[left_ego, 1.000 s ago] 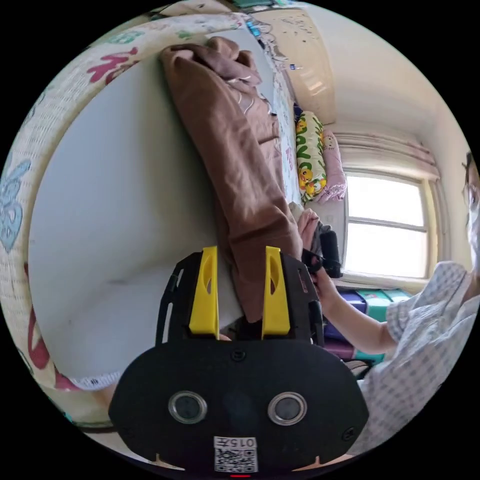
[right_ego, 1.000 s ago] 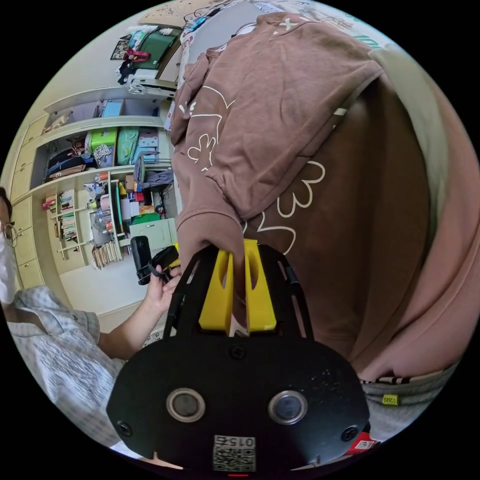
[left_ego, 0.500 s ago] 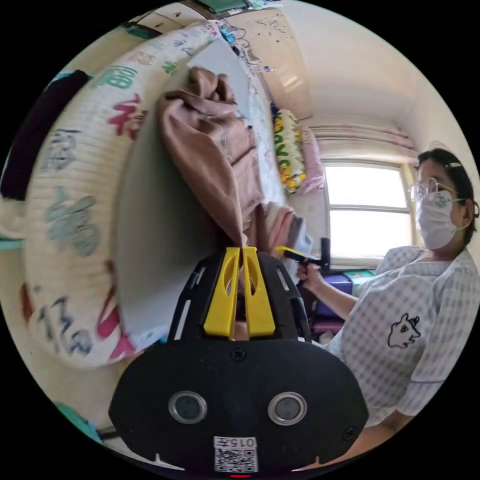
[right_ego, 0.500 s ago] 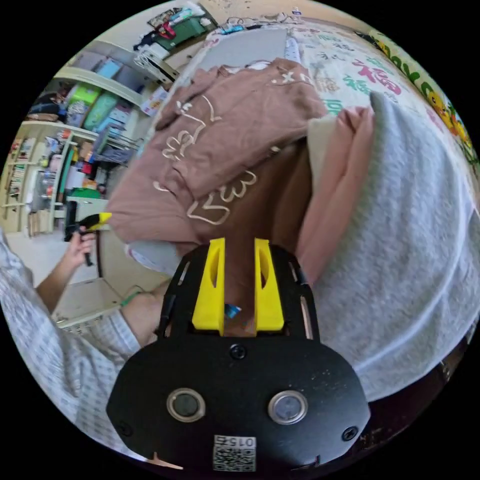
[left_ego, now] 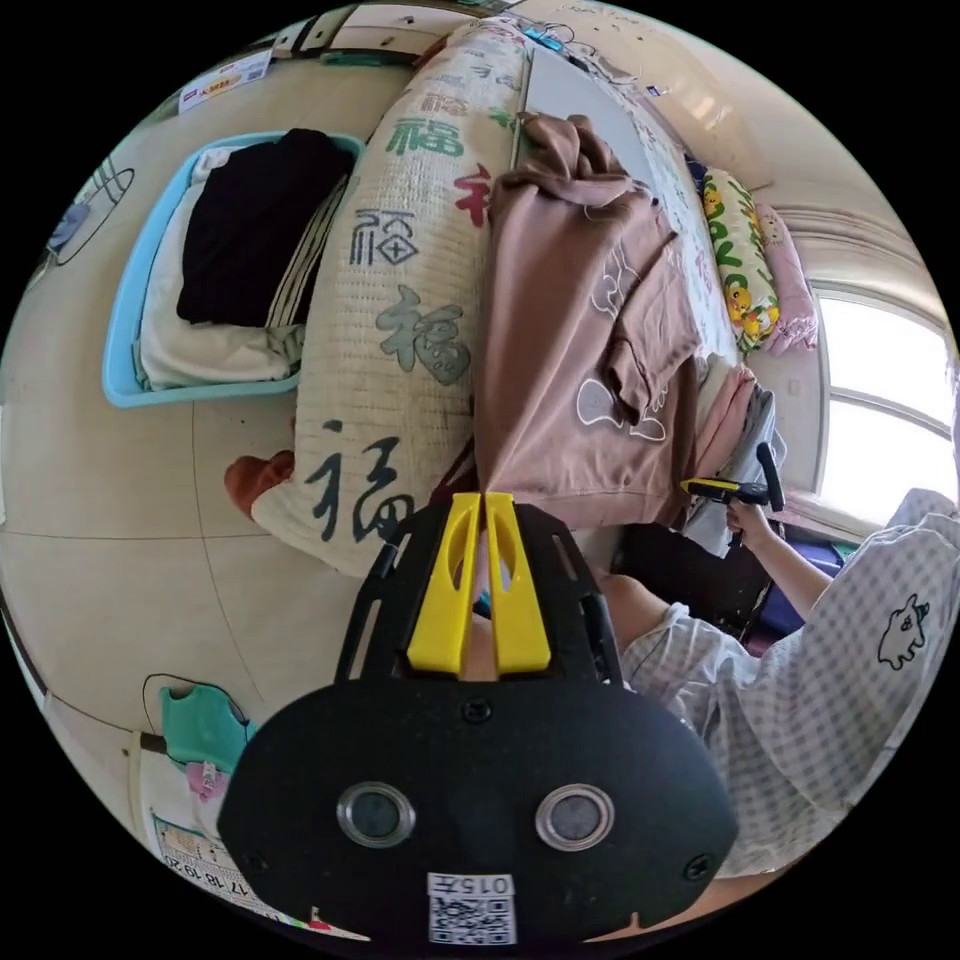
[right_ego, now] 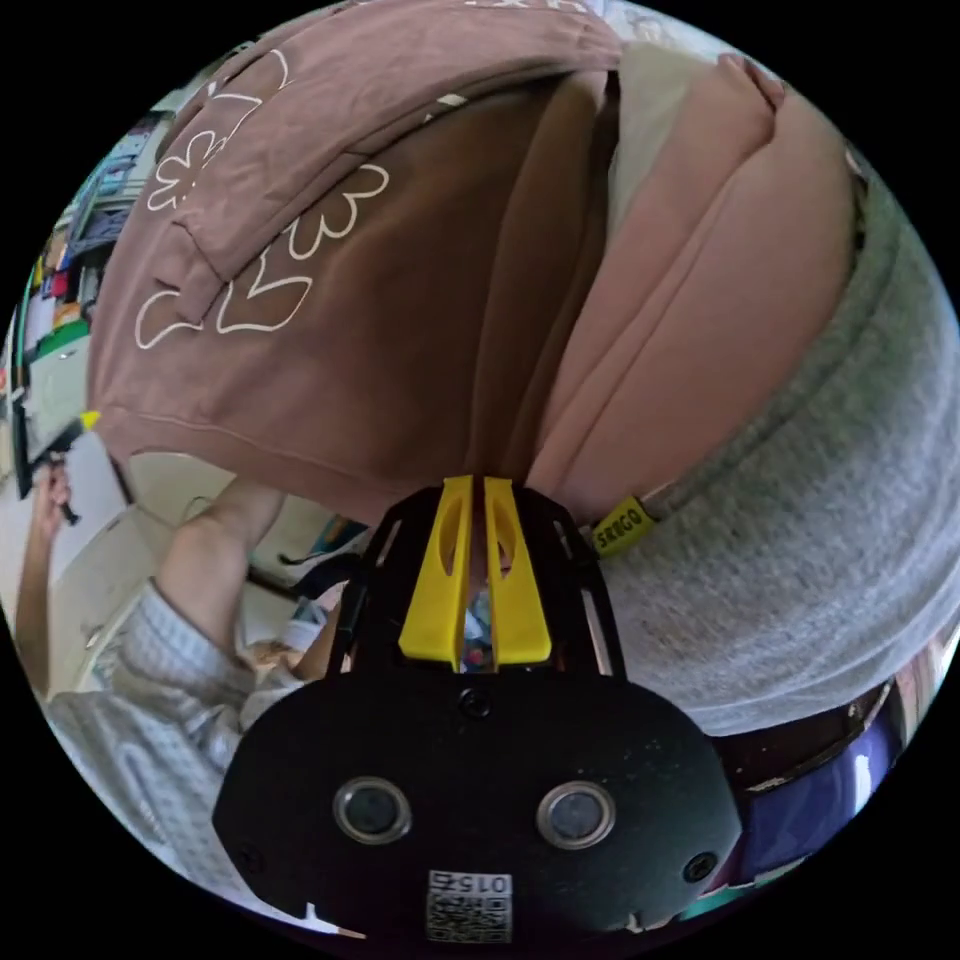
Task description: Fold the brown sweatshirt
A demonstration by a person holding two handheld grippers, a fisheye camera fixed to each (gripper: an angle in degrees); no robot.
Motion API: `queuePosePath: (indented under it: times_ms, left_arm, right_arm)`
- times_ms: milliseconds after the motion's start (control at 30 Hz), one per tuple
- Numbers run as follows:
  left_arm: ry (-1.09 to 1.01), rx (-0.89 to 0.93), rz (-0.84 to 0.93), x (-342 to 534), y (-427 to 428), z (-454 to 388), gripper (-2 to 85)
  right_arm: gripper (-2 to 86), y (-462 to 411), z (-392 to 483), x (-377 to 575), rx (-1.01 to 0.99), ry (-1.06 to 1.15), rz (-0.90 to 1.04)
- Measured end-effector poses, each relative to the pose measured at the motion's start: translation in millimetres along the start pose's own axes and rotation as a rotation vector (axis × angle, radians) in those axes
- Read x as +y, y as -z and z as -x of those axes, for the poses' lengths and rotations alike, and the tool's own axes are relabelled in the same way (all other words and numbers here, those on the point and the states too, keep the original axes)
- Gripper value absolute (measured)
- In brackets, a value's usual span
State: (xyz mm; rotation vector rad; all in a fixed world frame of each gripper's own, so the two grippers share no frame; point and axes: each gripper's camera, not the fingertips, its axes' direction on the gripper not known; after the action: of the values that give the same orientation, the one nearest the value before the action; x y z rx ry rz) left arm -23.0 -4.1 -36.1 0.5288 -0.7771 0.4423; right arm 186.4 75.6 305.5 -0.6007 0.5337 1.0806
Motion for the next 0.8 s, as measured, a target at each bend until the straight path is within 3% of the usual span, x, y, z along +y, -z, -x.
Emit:
queuePosePath:
  times_ms: [67,133,267,433,533,600,733,800]
  left_arm:
    - [-0.064,-0.037,0.149,-4.1,-28.5,-13.3,0.7]
    - [-0.083,-0.073,0.132,-13.5,-20.7,-19.5,1.6]
    - [-0.185,-0.166,-0.071,-66.8,27.5,-55.7,5.8]
    - [-0.395,-0.120,-0.327,-174.2,48.5,-138.6,11.0]
    - [-0.457,-0.102,-0.342,-252.7,13.2,-187.0,13.1]
    - [-0.449,-0.124,-0.284,-296.3,-19.2,-206.0,13.9]
    - [-0.372,-0.187,-0.148,-355.0,-77.8,-204.7,6.9]
    - [-0.328,-0.125,-0.158,-360.2,-68.2,-190.7,2.0]
  right_arm:
    - [5.2,32.1,-0.4,-8.9,-0.256,0.044,-0.011]
    - [5.7,73.2,14.6,-12.9,-0.295,0.100,-0.126]
    - [11.2,127.6,91.7,-50.9,-0.159,0.313,-0.330]
    - [15.7,93.6,204.1,-117.3,-0.056,0.510,-0.324]
    - [13.2,59.2,247.9,-143.7,0.089,0.536,-0.248]
    - [8.6,60.7,258.7,-138.9,0.244,0.525,-0.319]
    - [2.9,91.6,231.4,-142.5,0.077,0.520,-0.247]
    - [1.5,140.3,187.4,-140.0,-0.005,0.479,-0.291]
